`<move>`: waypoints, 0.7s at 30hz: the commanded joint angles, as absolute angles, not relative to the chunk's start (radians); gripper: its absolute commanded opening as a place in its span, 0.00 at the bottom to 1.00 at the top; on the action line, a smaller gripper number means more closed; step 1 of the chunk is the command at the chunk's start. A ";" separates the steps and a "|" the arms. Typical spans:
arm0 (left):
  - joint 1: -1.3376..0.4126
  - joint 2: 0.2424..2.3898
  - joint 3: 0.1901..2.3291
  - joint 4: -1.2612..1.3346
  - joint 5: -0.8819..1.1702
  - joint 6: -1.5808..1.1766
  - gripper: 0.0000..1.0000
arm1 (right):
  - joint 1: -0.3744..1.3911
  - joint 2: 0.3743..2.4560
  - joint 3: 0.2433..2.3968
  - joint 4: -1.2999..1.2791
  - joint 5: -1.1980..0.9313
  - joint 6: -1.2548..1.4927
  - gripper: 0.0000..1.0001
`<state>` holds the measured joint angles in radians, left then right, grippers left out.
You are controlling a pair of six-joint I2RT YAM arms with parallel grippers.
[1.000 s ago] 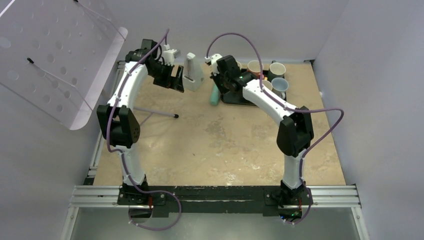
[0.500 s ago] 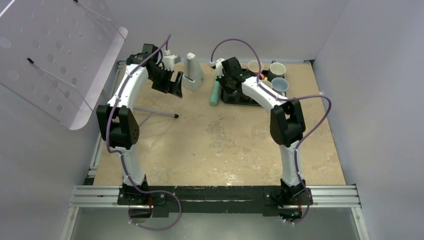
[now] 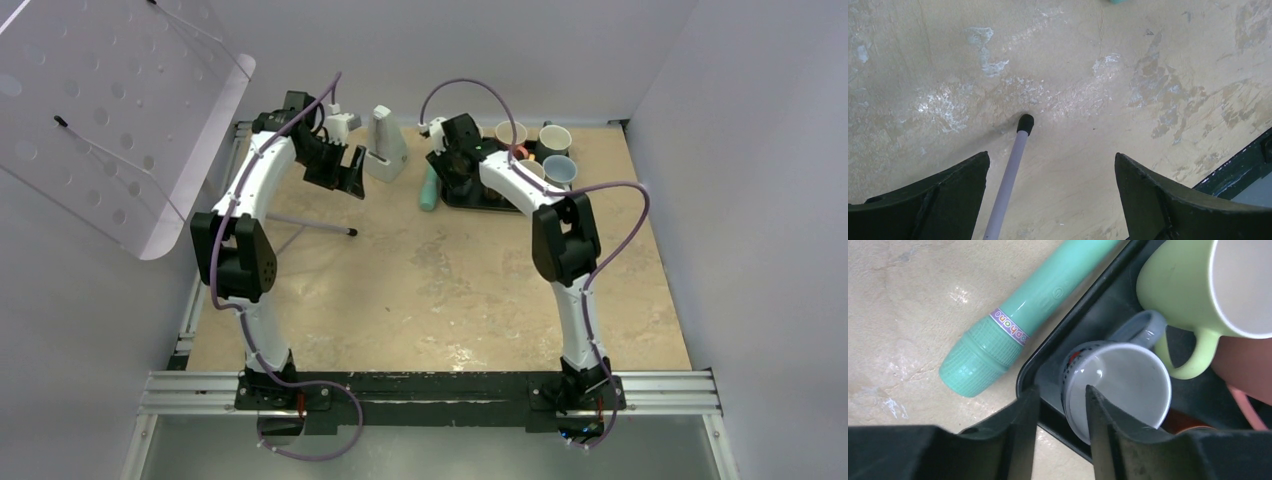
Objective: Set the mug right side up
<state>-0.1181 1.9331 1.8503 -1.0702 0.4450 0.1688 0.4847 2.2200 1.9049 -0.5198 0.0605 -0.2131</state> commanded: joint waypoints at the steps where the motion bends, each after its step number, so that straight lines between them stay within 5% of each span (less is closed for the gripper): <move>1: -0.118 1.878 1.844 -1.052 0.484 0.197 0.99 | 0.480 2.170 1.984 -0.532 0.052 -0.223 0.50; 8: -0.145 1.820 1.769 -0.995 0.469 0.212 1.00 | 0.479 1.966 1.899 -0.496 0.091 -0.187 0.68; 21: -0.266 1.506 1.280 -0.448 0.205 0.112 1.00 | 0.109 1.198 0.980 0.194 0.003 0.073 0.72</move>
<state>-0.2546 1.6051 1.3651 -0.6563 0.2989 0.1574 0.2031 1.3289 1.2098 -0.0448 0.0246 -0.0509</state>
